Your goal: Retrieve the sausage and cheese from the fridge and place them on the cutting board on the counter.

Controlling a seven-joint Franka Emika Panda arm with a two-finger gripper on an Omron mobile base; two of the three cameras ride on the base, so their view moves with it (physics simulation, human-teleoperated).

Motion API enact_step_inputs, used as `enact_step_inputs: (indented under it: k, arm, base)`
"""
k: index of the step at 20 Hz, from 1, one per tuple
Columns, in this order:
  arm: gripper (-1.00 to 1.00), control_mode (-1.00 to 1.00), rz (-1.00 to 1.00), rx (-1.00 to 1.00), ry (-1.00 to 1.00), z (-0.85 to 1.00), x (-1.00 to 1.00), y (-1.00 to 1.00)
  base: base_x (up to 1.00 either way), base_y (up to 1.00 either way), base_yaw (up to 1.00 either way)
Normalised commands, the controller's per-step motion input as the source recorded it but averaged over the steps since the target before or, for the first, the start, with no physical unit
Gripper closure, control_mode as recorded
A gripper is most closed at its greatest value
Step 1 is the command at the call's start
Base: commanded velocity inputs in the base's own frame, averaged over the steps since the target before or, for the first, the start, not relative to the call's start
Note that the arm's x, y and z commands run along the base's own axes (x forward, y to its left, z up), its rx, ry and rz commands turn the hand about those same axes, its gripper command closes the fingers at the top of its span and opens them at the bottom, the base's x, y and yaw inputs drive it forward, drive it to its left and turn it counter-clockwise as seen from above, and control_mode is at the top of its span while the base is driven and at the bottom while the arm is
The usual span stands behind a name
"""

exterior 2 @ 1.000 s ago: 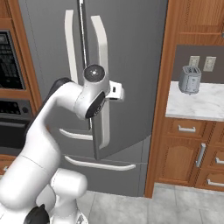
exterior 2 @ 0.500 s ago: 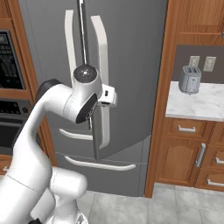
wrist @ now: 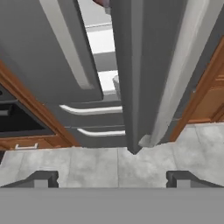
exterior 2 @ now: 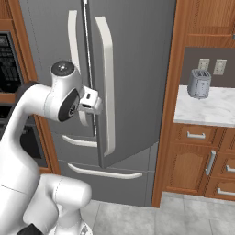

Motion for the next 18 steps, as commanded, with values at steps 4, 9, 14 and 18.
enact_step_inputs:
  k: [4,9,14,18]
  arm:
    - [-1.0,-1.0,-0.28,0.02,0.0,0.13,0.27,0.55]
    - [-1.0,-1.0,-0.46,0.07,0.0,0.03,0.35,0.37]
    - [-1.0,-1.0,-0.52,0.27,-0.02,0.01,0.25,0.28]
    - [-1.0,-1.0,-0.38,0.43,-0.12,0.05,0.2,0.17]
  base:
    - [0.0,0.0,0.0]
    - [0.0,0.0,0.0]
    - [0.0,0.0,0.0]
    - [0.0,0.0,0.0]
